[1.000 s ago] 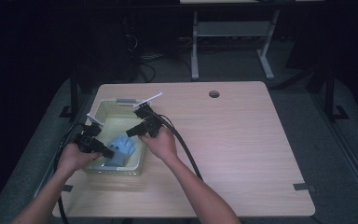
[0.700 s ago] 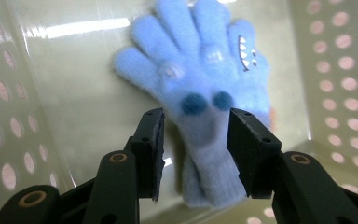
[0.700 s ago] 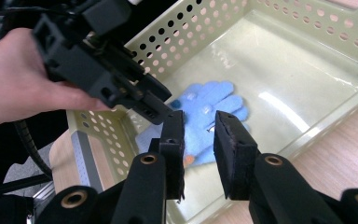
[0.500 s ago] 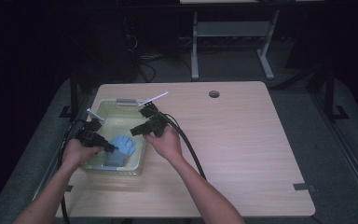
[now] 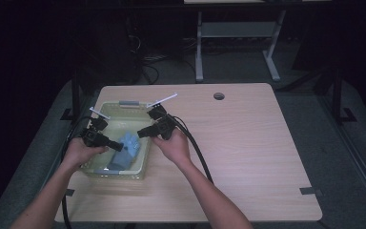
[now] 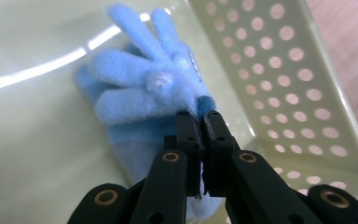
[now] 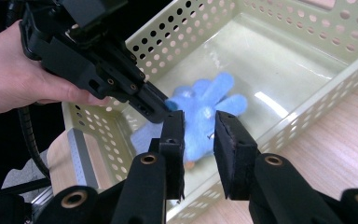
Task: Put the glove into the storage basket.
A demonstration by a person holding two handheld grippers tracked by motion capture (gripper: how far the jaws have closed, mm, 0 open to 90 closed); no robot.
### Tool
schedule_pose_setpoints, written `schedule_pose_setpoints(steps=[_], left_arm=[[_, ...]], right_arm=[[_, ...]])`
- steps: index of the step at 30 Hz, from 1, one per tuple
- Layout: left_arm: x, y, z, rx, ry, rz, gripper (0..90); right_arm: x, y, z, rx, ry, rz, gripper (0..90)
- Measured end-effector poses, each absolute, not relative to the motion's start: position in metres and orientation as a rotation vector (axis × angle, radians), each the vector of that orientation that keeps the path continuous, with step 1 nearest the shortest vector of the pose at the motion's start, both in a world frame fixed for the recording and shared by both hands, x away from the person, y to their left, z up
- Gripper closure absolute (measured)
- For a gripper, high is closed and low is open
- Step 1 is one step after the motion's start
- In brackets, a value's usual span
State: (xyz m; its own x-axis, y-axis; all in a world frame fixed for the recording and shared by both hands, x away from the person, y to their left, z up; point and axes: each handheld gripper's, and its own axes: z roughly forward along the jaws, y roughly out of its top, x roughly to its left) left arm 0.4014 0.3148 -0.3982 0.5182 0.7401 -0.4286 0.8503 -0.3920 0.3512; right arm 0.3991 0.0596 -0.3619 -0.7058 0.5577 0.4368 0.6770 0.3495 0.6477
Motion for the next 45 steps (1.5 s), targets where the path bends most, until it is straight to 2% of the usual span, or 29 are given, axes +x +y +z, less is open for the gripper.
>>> schedule_pose_setpoints(steps=[5, 6, 7, 8, 11, 12, 13, 15, 18, 23, 32, 45], left_arm=[[0.404, 0.316, -0.406, 2.306, 1.35, -0.187, 84.4], [0.405, 0.319, -0.406, 2.337, 1.383, -0.129, 80.0], [0.406, 0.321, -0.406, 2.342, 1.403, -0.116, 69.2], [0.406, 0.322, -0.405, 2.315, 1.406, -0.135, 64.4], [0.4, 0.319, -0.397, 2.258, 1.356, -0.136, 66.2], [0.399, 0.317, -0.395, 2.26, 1.335, -0.146, 73.8], [0.397, 0.315, -0.393, 2.275, 1.319, -0.138, 73.8], [0.396, 0.307, -0.397, 2.331, 1.289, -0.209, 81.8], [0.397, 0.302, -0.403, 2.401, 1.297, -0.205, 81.5], [0.399, 0.297, -0.415, 2.49, 1.354, -0.174, 76.0], [0.396, 0.296, -0.386, 2.28, 1.28, -0.08, 66.2], [0.386, 0.264, -0.366, 2.207, 1.144, -0.079, 55.7]], right_arm=[[0.399, 0.055, -0.363, -1.142, -2.456, -1.298, 73.1], [0.4, 0.054, -0.363, -1.138, -2.461, -1.292, 73.1], [0.399, 0.052, -0.364, -1.143, -2.459, -1.295, 73.1], [0.399, 0.048, -0.364, -1.148, -2.455, -1.3, 73.1], [0.4, 0.045, -0.363, -1.164, -2.454, -1.3, 73.1], [0.4, 0.041, -0.363, -1.171, -2.451, -1.31, 73.1], [0.4, 0.041, -0.363, -1.171, -2.451, -1.31, 73.1], [0.399, 0.036, -0.361, -1.181, -2.452, -1.317, 73.1], [0.398, 0.032, -0.36, -1.181, -2.458, -1.32, 72.3], [0.397, 0.019, -0.36, -1.209, -2.453, -1.326, 72.3], [0.395, -0.021, -0.363, -1.262, -2.432, -1.358, 68.1], [0.387, -0.079, -0.365, -1.371, -2.373, -1.392, 59.7]])
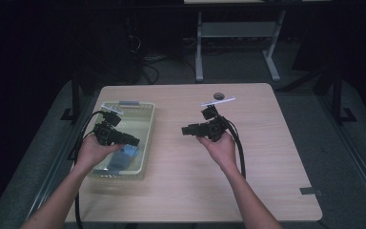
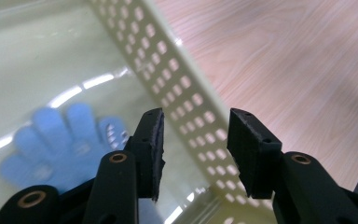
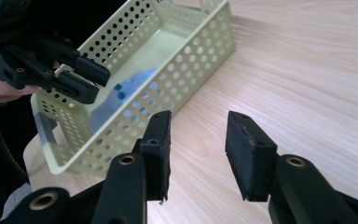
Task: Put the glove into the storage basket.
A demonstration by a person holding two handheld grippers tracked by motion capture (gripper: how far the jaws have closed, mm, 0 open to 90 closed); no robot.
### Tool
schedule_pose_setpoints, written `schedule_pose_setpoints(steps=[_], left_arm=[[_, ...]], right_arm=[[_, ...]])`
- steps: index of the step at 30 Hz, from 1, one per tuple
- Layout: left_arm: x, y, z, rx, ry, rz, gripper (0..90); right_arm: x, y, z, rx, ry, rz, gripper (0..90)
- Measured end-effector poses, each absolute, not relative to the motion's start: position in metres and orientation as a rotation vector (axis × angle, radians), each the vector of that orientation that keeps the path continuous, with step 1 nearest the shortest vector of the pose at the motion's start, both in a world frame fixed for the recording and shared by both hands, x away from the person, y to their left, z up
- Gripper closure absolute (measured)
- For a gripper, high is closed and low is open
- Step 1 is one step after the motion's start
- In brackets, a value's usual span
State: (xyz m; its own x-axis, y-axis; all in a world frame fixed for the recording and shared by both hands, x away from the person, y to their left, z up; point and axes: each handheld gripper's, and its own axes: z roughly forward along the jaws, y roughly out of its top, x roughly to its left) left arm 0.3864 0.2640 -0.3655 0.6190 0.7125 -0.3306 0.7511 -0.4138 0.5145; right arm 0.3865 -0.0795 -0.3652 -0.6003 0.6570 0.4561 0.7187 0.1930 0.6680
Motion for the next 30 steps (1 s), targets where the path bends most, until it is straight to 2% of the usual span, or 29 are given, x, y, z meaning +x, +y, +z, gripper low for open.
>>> schedule_pose_setpoints(steps=[16, 30], left_arm=[[0.38, 0.225, -0.35, 2.133, 1.058, -0.085, 47.1], [0.378, 0.199, -0.347, 2.082, 1.013, -0.118, 43.0]], right_arm=[[0.378, -0.129, -0.372, -1.453, -2.326, -1.427, 54.9], [0.371, -0.156, -0.372, -1.495, -2.314, -1.438, 51.3]])
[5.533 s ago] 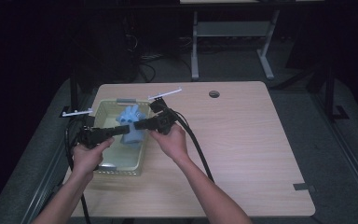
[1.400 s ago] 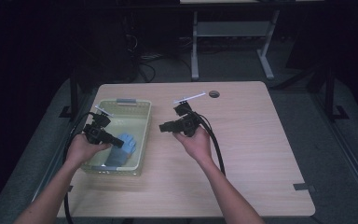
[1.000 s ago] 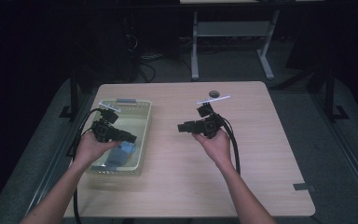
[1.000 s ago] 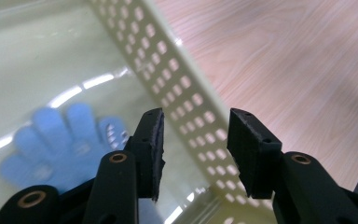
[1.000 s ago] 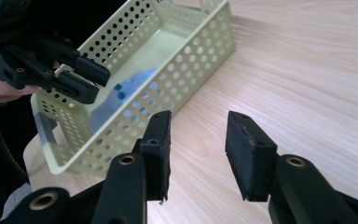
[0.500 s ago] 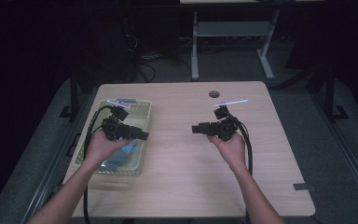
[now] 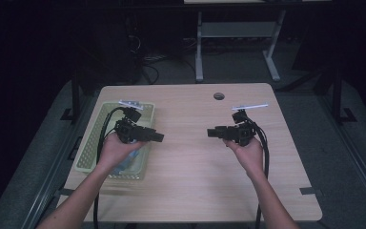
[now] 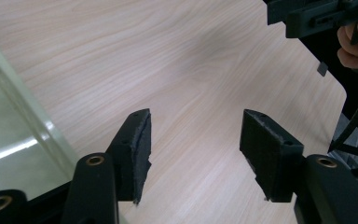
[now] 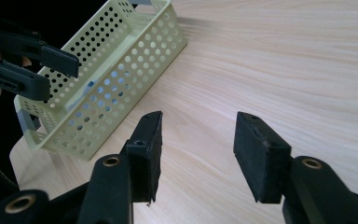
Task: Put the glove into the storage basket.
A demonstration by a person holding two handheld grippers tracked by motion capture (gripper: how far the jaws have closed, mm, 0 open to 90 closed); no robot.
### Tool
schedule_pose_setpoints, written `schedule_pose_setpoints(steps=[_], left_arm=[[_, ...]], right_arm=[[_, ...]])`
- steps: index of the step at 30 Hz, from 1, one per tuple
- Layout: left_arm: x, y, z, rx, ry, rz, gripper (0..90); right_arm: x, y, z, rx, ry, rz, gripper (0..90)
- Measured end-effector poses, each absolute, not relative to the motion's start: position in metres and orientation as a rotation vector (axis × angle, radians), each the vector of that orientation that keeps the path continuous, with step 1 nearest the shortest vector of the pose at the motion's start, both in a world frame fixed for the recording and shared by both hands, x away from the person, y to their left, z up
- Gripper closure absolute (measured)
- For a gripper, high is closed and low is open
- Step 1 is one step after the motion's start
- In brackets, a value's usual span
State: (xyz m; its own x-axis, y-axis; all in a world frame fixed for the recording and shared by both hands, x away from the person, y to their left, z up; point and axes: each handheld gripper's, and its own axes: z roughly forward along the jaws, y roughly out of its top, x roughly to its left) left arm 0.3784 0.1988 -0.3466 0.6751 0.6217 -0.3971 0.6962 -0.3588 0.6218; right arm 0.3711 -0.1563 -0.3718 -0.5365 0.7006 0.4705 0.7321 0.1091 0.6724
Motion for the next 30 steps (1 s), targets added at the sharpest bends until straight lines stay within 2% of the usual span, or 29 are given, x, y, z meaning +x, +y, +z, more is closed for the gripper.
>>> schedule_pose_setpoints(steps=[30], left_arm=[[0.373, 0.156, -0.352, 2.015, 0.974, -0.128, 33.8]], right_arm=[[0.361, -0.201, -0.378, -1.605, -2.299, -1.436, 47.7]])
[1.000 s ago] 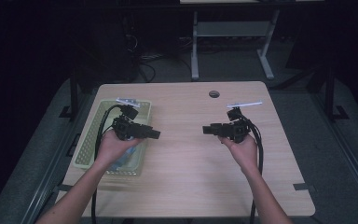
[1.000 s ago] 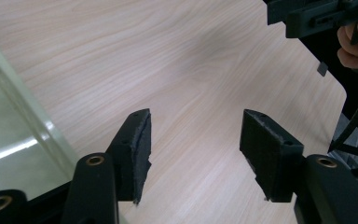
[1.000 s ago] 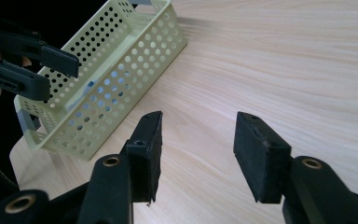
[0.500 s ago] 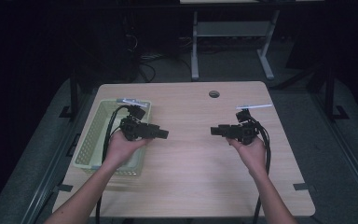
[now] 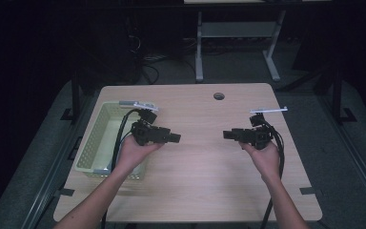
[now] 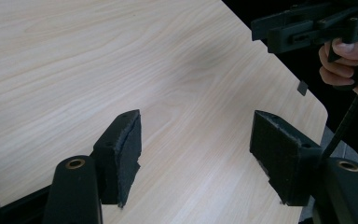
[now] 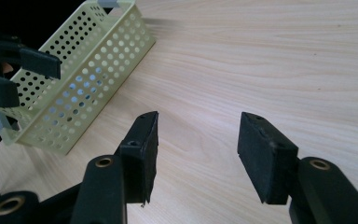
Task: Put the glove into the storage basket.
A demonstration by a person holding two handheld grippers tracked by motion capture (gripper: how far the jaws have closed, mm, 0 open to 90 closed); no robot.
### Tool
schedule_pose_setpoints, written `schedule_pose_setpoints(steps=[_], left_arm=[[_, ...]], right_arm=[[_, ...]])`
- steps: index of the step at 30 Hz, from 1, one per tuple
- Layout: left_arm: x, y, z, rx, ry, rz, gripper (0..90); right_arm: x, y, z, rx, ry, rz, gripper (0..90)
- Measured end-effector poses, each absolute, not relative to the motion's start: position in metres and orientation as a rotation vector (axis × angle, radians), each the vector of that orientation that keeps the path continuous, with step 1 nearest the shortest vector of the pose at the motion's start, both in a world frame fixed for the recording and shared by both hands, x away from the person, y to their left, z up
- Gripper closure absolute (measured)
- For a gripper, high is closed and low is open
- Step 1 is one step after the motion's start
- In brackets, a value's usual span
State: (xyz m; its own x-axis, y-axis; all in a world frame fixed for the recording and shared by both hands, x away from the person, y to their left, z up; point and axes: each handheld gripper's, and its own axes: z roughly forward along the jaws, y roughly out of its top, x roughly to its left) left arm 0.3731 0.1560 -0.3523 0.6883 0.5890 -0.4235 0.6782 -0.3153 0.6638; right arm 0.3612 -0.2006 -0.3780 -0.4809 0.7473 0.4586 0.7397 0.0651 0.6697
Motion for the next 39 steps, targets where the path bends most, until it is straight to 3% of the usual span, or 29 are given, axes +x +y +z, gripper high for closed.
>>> schedule_pose_setpoints(steps=[39], left_arm=[[0.342, 0.116, -0.394, 2.018, 0.896, -0.18, 28.0]], right_arm=[[0.333, -0.264, -0.422, 1.74, 2.223, 1.344, 39.7]])
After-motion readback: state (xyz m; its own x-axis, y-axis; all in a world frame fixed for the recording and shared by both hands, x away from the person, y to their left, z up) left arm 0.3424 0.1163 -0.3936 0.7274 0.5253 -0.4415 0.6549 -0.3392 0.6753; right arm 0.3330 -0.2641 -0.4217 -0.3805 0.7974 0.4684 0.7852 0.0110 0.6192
